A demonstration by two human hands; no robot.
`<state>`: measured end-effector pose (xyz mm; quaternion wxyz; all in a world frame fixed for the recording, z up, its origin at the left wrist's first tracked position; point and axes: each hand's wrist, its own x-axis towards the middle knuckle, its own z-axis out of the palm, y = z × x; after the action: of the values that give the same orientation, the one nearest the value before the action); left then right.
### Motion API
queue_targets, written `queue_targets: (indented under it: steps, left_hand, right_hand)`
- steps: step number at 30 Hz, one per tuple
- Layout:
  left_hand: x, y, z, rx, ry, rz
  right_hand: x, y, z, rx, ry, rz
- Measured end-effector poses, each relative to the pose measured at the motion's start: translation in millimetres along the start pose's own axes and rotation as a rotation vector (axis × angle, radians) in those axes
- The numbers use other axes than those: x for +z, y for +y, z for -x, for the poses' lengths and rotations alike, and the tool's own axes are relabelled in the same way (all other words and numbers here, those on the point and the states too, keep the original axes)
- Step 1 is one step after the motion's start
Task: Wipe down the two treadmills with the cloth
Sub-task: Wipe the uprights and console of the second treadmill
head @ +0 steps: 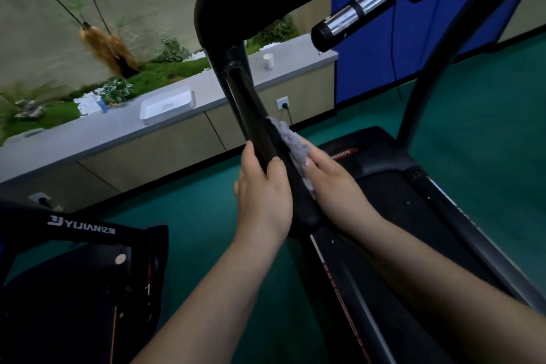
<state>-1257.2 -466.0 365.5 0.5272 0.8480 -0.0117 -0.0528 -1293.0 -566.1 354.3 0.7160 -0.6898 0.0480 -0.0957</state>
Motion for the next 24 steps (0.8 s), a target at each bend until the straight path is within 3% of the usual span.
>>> queue_targets:
  steps: [6, 12, 18, 21, 24]
  left_hand:
    - [0.8, 1.6, -1.2, 0.009, 0.001, 0.022]
    - [1.0, 1.8, -2.3, 0.021, 0.016, -0.02]
    - [1.4, 4.4, -2.1, 0.001, 0.026, -0.094]
    - [-3.3, 7.0, -1.6, 0.004, 0.019, -0.209]
    - [-9.9, 17.4, 4.0, 0.167, 0.106, -0.472]
  right_hand:
    - [7.0, -10.2, 72.0, -0.005, 0.183, 0.029]
    - [7.2, -14.5, 36.4, -0.01, 0.125, 0.071]
    - [1.5, -19.2, 58.4, -0.02, 0.135, 0.09]
    - [-13.2, -19.9, 65.5, -0.037, 0.126, 0.101]
    - [-34.3, -23.2, 64.4, -0.094, 0.171, 0.155]
